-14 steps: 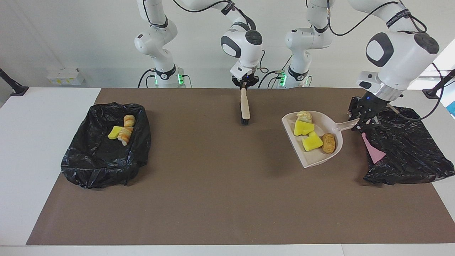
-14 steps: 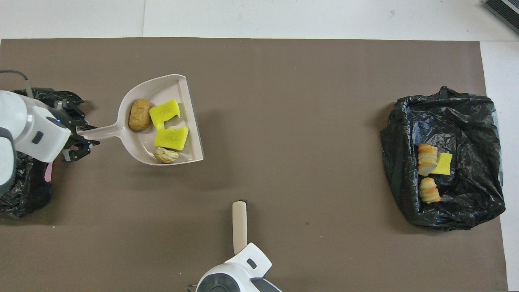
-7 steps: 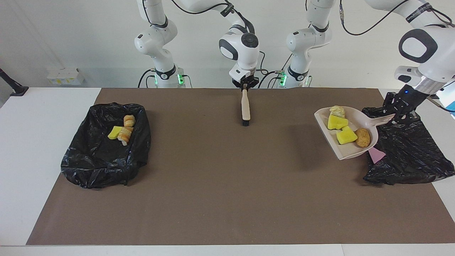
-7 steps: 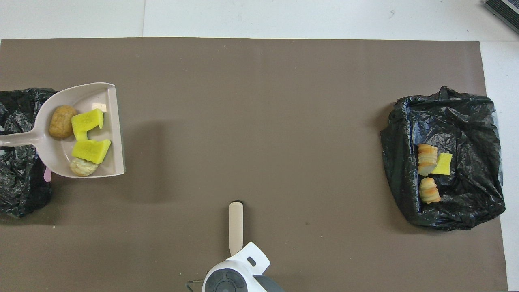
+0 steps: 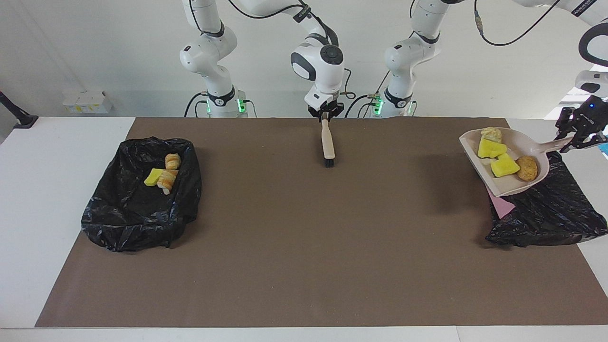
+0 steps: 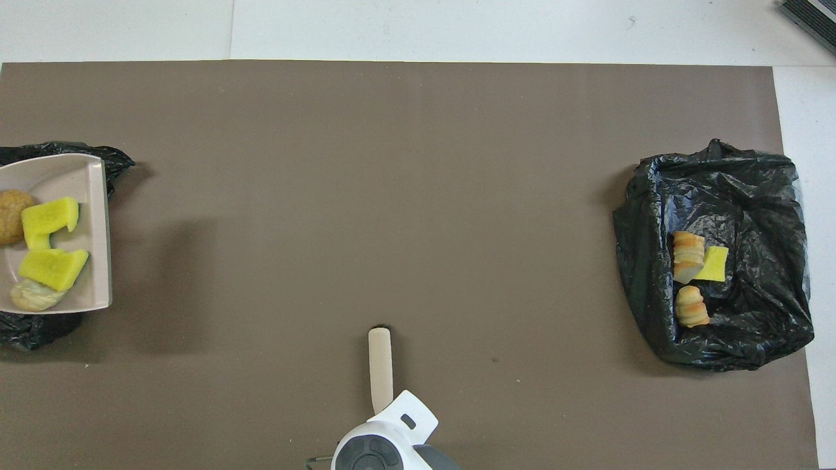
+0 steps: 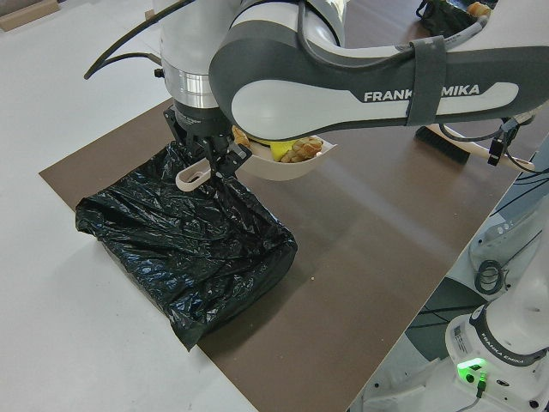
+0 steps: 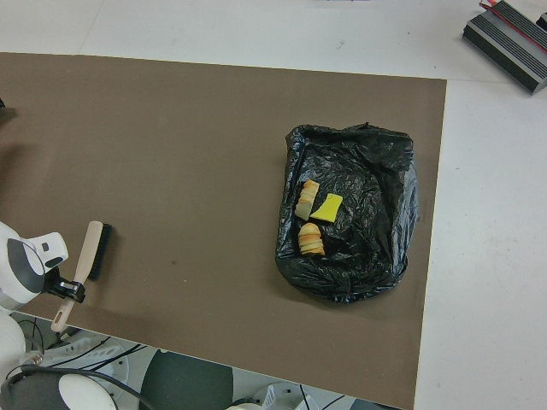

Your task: Sweep and dump trash in bin

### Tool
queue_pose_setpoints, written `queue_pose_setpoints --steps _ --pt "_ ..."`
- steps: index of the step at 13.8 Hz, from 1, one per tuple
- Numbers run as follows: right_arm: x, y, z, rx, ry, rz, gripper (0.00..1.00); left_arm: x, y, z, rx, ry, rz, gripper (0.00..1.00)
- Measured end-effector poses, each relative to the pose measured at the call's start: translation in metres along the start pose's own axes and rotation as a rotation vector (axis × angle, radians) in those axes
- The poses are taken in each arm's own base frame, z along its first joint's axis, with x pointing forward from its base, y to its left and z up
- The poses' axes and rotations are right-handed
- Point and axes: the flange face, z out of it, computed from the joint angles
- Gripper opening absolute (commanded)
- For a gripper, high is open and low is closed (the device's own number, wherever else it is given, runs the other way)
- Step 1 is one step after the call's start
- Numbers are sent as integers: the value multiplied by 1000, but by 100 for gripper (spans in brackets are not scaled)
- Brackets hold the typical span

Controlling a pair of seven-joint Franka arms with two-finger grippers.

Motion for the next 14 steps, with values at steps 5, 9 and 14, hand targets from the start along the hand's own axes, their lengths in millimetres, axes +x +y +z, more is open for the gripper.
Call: queue_pose_setpoints --steps 5,9,14 --pt "28 9 -25 48 25 53 74 -65 -1 -24 17 -214 -5 0" --pt "80 42 -110 150 88 149 100 -88 -10 -38 73 -414 40 0" --pt "138 113 -212 206 213 236 100 -58 -30 -20 11 -596 55 0"
